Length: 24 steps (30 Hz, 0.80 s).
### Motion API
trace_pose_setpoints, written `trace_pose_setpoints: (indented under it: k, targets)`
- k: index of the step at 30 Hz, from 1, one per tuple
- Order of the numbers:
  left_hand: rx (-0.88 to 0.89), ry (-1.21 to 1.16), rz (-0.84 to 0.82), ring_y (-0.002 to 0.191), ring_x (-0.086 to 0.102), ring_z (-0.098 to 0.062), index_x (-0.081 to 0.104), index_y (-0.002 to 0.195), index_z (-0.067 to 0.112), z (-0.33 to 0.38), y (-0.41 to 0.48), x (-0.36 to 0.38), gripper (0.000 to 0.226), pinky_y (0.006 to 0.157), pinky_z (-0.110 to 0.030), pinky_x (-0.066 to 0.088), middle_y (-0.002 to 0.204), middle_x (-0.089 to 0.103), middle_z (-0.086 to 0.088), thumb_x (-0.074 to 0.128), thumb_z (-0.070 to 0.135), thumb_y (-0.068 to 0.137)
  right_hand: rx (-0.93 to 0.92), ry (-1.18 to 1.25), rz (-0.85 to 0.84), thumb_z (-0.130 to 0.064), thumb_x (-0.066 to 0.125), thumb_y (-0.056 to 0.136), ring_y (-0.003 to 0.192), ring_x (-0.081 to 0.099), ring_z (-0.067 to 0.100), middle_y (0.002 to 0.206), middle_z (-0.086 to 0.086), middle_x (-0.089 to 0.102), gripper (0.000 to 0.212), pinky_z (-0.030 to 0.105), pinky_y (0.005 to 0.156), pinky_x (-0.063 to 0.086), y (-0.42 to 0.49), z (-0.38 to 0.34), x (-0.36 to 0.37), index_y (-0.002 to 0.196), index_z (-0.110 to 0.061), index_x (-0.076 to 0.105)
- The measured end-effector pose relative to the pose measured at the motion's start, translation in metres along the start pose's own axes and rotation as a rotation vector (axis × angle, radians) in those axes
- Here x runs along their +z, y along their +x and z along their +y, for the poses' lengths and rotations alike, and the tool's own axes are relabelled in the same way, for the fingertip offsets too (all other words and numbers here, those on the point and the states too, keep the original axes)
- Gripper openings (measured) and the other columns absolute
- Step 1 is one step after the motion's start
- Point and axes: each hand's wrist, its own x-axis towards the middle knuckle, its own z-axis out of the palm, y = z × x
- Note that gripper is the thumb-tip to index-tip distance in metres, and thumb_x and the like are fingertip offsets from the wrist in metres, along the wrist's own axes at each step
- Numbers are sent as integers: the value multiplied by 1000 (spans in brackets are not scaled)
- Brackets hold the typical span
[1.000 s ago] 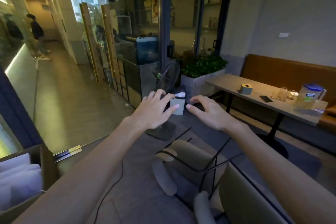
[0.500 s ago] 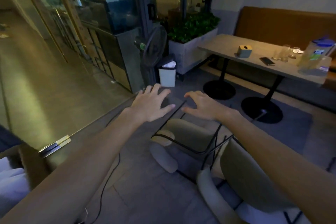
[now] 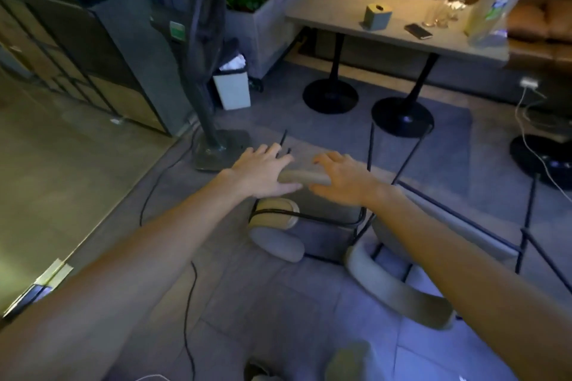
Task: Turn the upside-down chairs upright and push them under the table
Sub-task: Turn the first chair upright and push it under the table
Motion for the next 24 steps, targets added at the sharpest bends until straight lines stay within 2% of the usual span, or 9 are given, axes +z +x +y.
trace_pose_setpoints:
  k: [4,8,12,16,18,24]
  targets:
    - [101,21,-90,133,36,-33,32,149,27,-21,32,31,87,103,-50,34,151,32,-11,30,84,83,63,-15,-7,-56,59,88,131,41,39,144,11,43,71,52,107,36,28,-5,36,145,-20,39]
    - [146,28,-132,132,36,-36,32,149,22,-34,62,73,82,104,-51,33,149,33,-14,49,69,84,58,-78,-99,-58,58,88,132,38,40,145,15,40,78,54,107,36,71,2,73,149,-16,34]
    - [87,28,-195,131,38,-36,30,149,18,-50,84,127,82,102,-50,36,144,36,-15,56,60,83,57,-142,-192,-57,57,90,134,36,39,149,15,36,76,52,108,36,118,9,118,149,-15,34]
    - [0,-5,-226,124,44,-35,36,142,18,-68,99,197,64,97,-48,39,135,43,-13,59,44,88,86,-166,-253,-53,59,88,128,41,37,144,15,40,72,47,102,38,147,8,180,145,-14,37]
    - [-21,-19,-250,124,44,-35,38,138,18,-76,106,236,60,95,-48,39,135,43,-14,60,43,88,89,-201,-277,-53,59,86,125,43,36,144,15,40,74,45,99,39,156,8,218,145,-14,37]
    - [14,-34,-267,130,39,-36,22,151,18,-96,141,367,82,101,-48,38,144,34,-15,63,47,87,156,-311,-294,-56,67,81,132,38,39,150,20,31,93,49,105,37,203,16,331,151,-11,25]
